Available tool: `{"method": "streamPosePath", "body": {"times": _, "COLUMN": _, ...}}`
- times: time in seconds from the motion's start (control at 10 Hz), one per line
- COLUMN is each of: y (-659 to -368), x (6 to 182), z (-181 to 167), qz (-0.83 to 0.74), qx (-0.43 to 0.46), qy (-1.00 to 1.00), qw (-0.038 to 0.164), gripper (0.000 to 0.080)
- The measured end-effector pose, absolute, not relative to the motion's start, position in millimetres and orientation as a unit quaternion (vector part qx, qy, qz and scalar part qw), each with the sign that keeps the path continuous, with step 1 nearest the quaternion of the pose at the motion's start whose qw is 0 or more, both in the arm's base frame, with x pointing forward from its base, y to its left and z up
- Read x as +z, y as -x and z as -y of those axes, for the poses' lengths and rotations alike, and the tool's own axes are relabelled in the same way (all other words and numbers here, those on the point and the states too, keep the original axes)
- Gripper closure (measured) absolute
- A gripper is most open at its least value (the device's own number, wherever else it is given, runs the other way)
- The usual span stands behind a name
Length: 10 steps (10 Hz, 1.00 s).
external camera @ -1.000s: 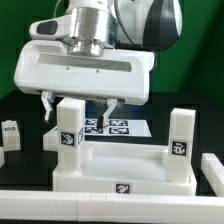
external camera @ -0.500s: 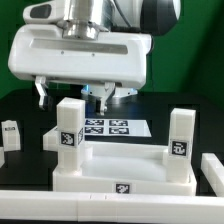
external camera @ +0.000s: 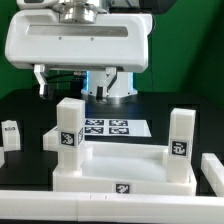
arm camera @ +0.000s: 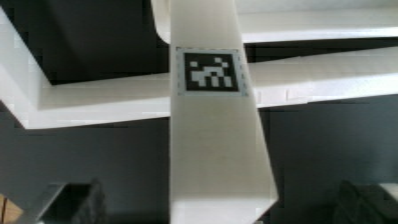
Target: Assemble desk
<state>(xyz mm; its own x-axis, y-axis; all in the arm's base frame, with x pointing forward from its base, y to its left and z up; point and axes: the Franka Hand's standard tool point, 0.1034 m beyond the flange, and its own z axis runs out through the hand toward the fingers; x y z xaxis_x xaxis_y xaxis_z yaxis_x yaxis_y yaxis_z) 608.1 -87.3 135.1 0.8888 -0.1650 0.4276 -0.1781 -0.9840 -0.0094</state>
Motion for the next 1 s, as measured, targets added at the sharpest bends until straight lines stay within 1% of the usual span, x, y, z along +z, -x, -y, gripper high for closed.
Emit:
{"method": "streamPosePath", "body": {"times": 0.1, "y": -605.8, "x": 126.1, "z": 85.2, "qz": 0.091, "qx": 0.18, "qy": -0.979, "qw": 0.001, "gripper": 0.0151}}
{"method": "streamPosePath", "body": {"times": 0.2, "y": -605.8, "x": 124.9, "z": 84.3, "qz": 0.094, "qx": 0.129, "qy": -0.987, "qw": -0.019, "gripper": 0.0151}}
{"method": "streamPosePath", "body": {"times": 0.4, "y": -603.9, "x": 121.8, "z": 88.3, "qz": 0.099, "qx": 0.067, "qy": -0.992, "qw": -0.038, "gripper": 0.0151}}
{"method": "streamPosePath", "body": {"times": 0.5, "y": -599.1, "x": 119.7, "z": 88.1, "qz": 0.098, "qx": 0.017, "qy": -0.994, "qw": -0.051, "gripper": 0.0151}}
{"method": "streamPosePath", "body": {"times": 0.7, "y": -601.4, "x": 119.3, "z": 87.5, "qz": 0.093, "qx": -0.05, "qy": -0.992, "qw": -0.07, "gripper": 0.0151}}
{"method": "streamPosePath", "body": {"times": 0.8, "y": -606.9, "x": 120.2, "z": 87.9, "qz": 0.092, "qx": -0.048, "qy": -0.992, "qw": -0.07, "gripper": 0.0151}}
{"method": "streamPosePath", "body": {"times": 1.0, "y": -605.7, "x": 119.0, "z": 87.9, "qz": 0.092, "qx": -0.049, "qy": -0.992, "qw": -0.069, "gripper": 0.0151}}
